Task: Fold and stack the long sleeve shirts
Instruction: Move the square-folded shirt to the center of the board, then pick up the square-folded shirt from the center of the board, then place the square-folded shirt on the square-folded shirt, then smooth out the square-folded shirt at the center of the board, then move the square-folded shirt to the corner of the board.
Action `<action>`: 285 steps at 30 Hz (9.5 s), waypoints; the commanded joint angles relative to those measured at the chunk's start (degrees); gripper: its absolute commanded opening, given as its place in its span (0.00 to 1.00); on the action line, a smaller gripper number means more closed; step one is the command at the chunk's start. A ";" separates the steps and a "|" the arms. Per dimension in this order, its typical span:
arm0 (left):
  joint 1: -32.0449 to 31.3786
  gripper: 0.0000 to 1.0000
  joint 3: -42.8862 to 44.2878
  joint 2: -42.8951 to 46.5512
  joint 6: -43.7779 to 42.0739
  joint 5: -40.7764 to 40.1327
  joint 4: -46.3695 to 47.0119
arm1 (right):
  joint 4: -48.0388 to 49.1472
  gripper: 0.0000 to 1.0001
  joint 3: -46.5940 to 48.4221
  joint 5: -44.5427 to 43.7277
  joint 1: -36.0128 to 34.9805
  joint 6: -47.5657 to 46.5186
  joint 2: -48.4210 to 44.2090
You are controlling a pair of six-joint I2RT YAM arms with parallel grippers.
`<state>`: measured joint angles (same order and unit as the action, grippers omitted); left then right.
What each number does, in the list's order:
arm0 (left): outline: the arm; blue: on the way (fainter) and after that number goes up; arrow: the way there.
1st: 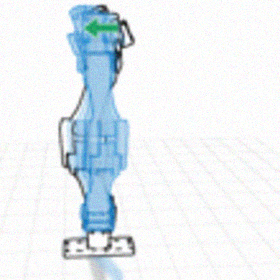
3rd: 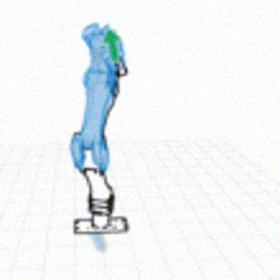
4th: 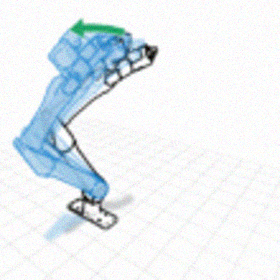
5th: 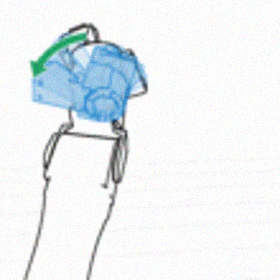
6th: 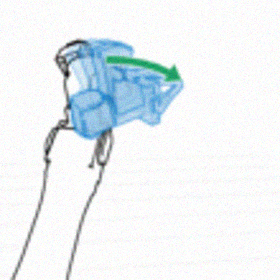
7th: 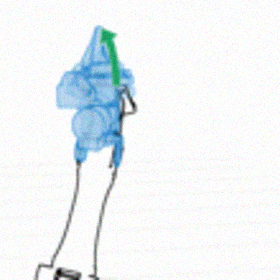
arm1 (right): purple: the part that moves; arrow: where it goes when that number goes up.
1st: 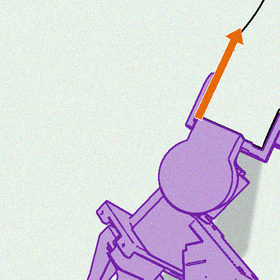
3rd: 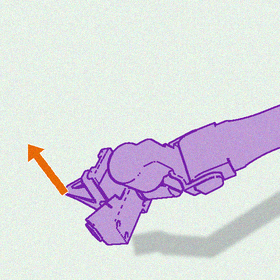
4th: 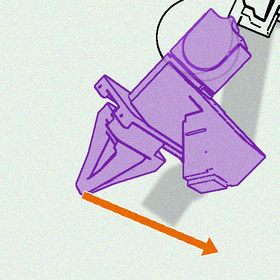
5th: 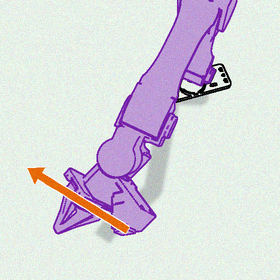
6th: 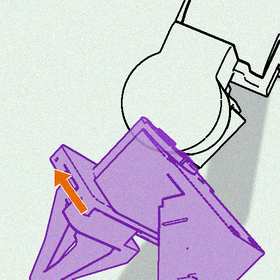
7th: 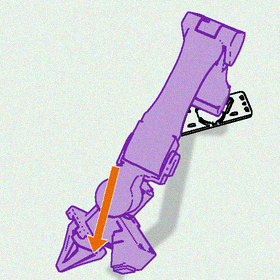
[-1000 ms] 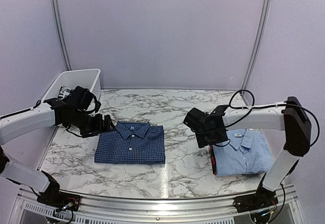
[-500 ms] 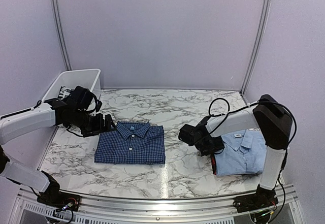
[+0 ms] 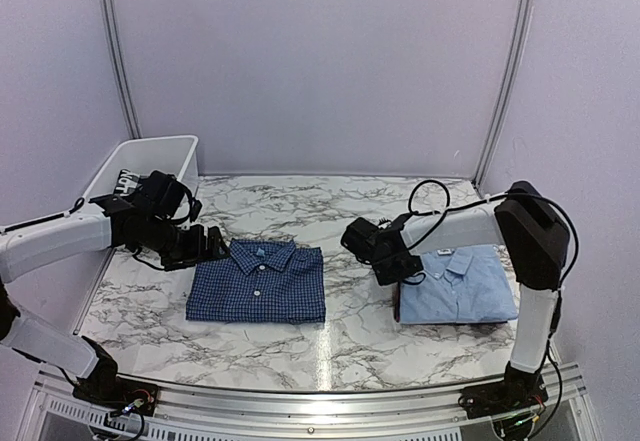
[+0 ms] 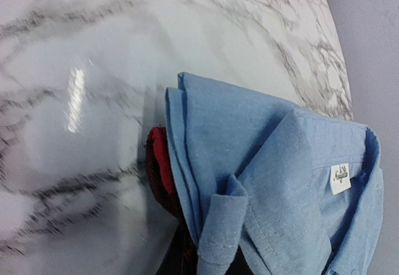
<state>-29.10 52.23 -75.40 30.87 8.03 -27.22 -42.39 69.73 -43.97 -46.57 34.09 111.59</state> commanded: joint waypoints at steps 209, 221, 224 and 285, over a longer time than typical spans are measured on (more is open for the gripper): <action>-23.55 0.87 43.27 -38.13 9.02 -10.31 12.94 | 23.87 0.69 -13.90 37.00 31.13 -18.92 -24.76; -22.51 0.91 34.74 -29.96 7.46 -11.51 13.55 | 14.48 0.83 -16.72 29.67 12.10 -8.11 -35.78; -22.21 0.94 32.83 -28.09 7.14 -11.76 13.76 | 11.76 0.85 -17.52 26.47 4.00 -2.01 -36.00; -17.93 0.99 19.94 -15.51 7.25 -12.34 15.53 | 27.10 0.98 -0.45 33.14 28.98 -12.44 0.90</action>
<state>-47.55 72.49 -93.12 38.33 -4.12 -13.04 -14.39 64.27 -13.17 -20.58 25.45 109.30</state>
